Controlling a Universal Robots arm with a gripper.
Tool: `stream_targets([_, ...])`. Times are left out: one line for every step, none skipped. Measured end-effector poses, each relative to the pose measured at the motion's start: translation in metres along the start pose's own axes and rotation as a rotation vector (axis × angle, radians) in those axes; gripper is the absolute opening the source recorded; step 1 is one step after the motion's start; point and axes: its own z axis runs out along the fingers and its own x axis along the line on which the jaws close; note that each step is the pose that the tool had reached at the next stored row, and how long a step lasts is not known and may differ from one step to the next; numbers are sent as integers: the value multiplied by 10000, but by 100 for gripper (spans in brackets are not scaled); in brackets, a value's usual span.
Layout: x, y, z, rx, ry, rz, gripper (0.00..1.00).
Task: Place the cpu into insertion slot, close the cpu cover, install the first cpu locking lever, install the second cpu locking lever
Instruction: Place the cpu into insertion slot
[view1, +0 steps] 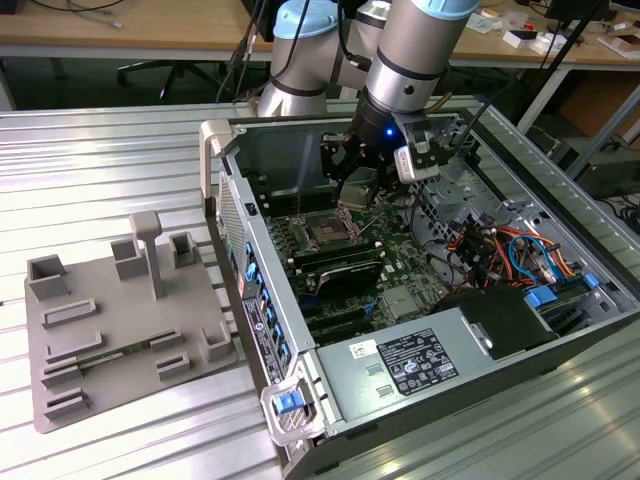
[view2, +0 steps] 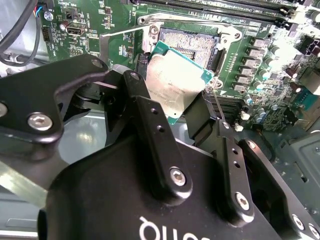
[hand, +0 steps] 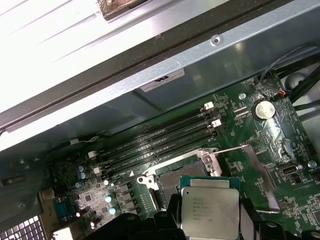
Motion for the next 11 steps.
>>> stream_targets([0, 0, 0, 0, -1, 18, 55])
stream_targets([0, 0, 1, -1, -2, 30, 55])
stream_targets([0, 0, 1, -1, -2, 42, 55])
stream_targets([0, 0, 1, -1, -3, 64, 55])
stream_targets([0, 0, 1, -2, -4, 75, 55])
stream_targets([0, 0, 1, -2, -4, 85, 55])
stream_targets([0, 0, 1, -2, -4, 100, 55])
stream_targets([0, 0, 1, -2, -5, 111, 55])
stream_targets([0, 0, 2, -2, -6, 128, 55])
stream_targets([0, 0, 2, -3, -7, 154, 55])
stream_targets([0, 0, 2, -4, -8, 175, 55])
